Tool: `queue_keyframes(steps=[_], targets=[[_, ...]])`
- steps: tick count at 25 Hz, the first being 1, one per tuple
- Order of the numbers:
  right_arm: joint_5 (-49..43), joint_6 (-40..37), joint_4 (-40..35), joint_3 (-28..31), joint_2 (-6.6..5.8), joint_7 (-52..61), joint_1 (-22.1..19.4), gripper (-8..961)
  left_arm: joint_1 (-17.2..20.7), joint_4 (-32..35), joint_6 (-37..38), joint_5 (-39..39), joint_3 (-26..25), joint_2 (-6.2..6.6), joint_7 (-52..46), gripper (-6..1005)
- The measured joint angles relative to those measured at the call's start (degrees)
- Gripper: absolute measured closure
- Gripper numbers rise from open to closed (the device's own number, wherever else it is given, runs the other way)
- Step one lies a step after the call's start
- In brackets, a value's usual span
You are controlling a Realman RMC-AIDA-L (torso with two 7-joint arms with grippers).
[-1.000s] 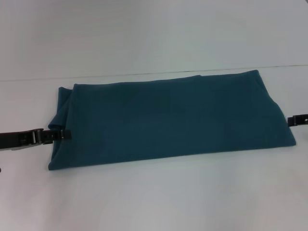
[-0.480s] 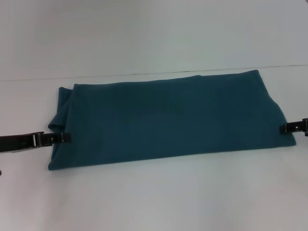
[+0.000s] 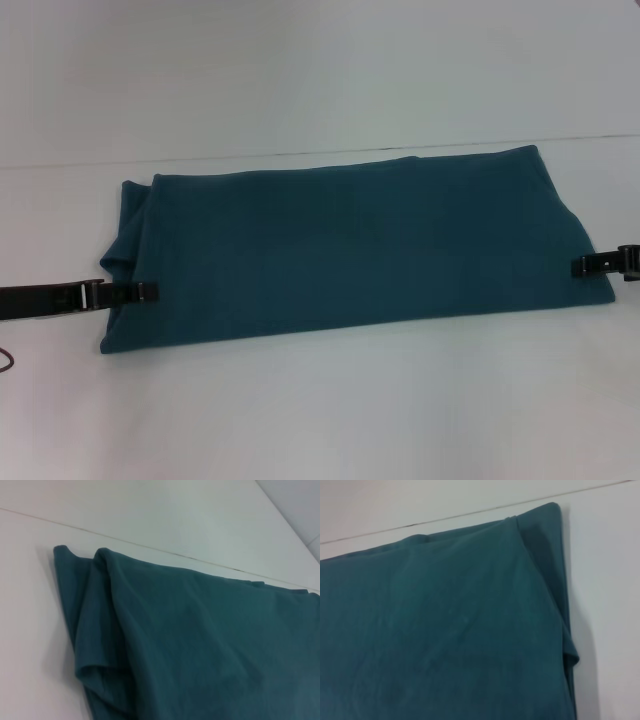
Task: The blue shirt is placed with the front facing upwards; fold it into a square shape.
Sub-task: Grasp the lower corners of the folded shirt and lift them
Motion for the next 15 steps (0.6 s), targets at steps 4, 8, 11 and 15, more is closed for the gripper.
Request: queue_keyframes(steps=[4,8,11,15], targets=[[0.00,0.30,0.06,0.00,0.01,0.00,0.11,10,-0.09,0.24,0.11,-0.11,0.47,0.00,0.20,248],[0.01,0.65,0.08,0.00,0.04,0.02,0.27,13,-0.24,0.53,0.29,-0.43,-0.52,0.29,0.28,248],[0.02,0.96,0.11,0.00,0.08,0.35,0.27,16,0.06,0.36,-0.30,-2.15,-1.57,0.23,1.11,248],[0.00,0.98,0.32,0.00,0.24,0.65,0.29,20,0.41,0.02,-0.70,-3.90,-1.52,0.04,2.02,248]])
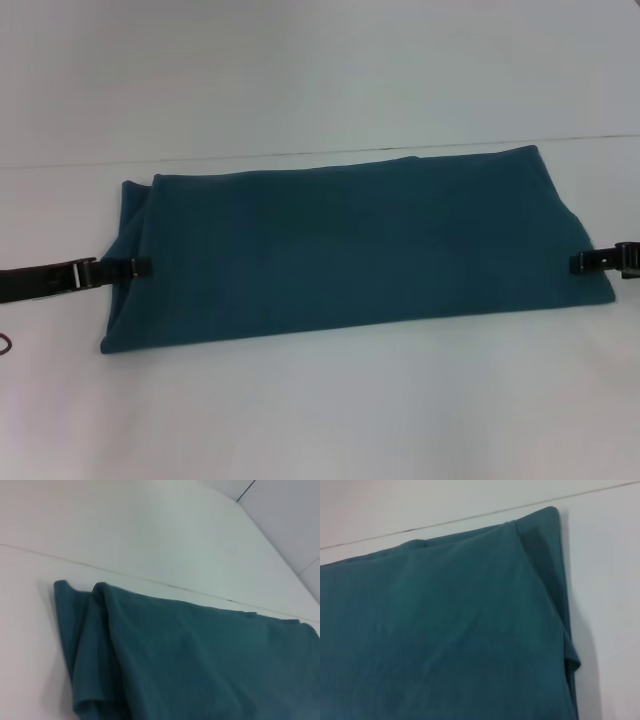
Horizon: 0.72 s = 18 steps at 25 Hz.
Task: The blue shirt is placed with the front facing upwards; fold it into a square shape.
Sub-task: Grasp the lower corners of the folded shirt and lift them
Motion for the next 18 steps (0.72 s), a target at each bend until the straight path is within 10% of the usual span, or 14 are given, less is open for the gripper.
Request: queue_keyframes(steps=[18], targets=[[0.21,0.14,0.99,0.38,-0.42,0.89,0.16,36,0.20,0.36,-0.61,1.55,0.08,0.26,-5.47,249]])
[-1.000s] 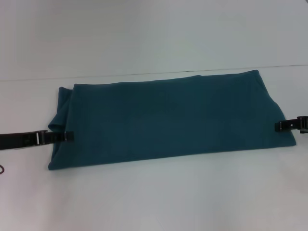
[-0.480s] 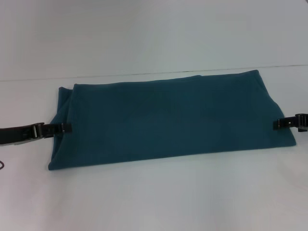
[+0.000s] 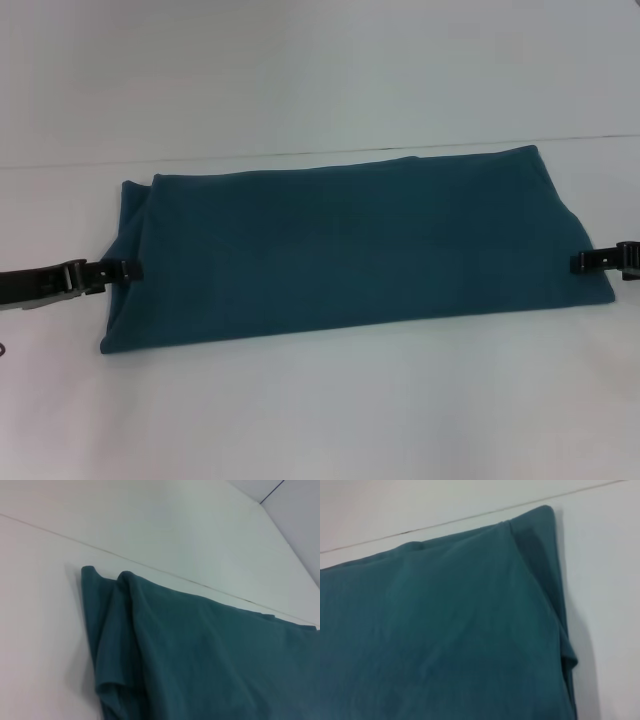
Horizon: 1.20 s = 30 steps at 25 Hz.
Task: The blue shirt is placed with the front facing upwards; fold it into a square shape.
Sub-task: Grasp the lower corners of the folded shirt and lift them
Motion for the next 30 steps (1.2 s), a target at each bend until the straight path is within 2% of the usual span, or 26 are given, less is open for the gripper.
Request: queue_keyframes(steps=[9,29,30], targets=[[0.30,1.26,1.10,0.06,0.77,-0.46,0.01,45,-0.40,-0.21,0.06,0.41,0.52,-0.10,-0.04,249],[0.50,1.86,2.49,0.16,1.47,-0.43,0.52,63,0.00,-0.39,0.00,0.74,0.60,-0.29,0.49,249],[0.50,1.94,2.49,0.15,1.47,-0.39,0.52,104,0.00,-0.39,0.00,0.74,0.60,-0.29,0.49,249]])
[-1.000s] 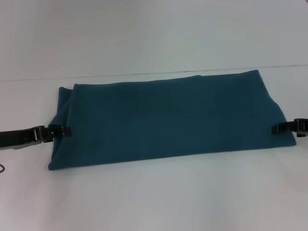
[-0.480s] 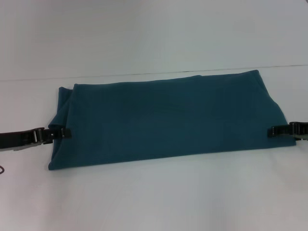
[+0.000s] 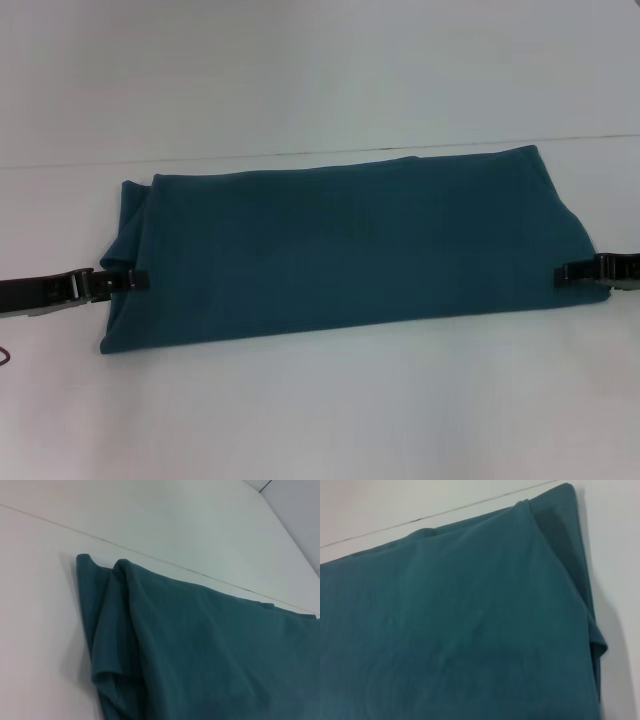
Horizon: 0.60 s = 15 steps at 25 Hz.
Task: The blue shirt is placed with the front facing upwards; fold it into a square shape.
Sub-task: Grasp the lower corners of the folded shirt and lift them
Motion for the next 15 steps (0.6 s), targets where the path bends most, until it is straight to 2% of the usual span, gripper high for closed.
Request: queue_keyframes(steps=[15], targets=[[-0.31,0.38,-0.54,-0.44,0.00,0.21,-0.26,717,0.17,0.07,0.69,-0.05,0.11,0.00,0.03,249]])
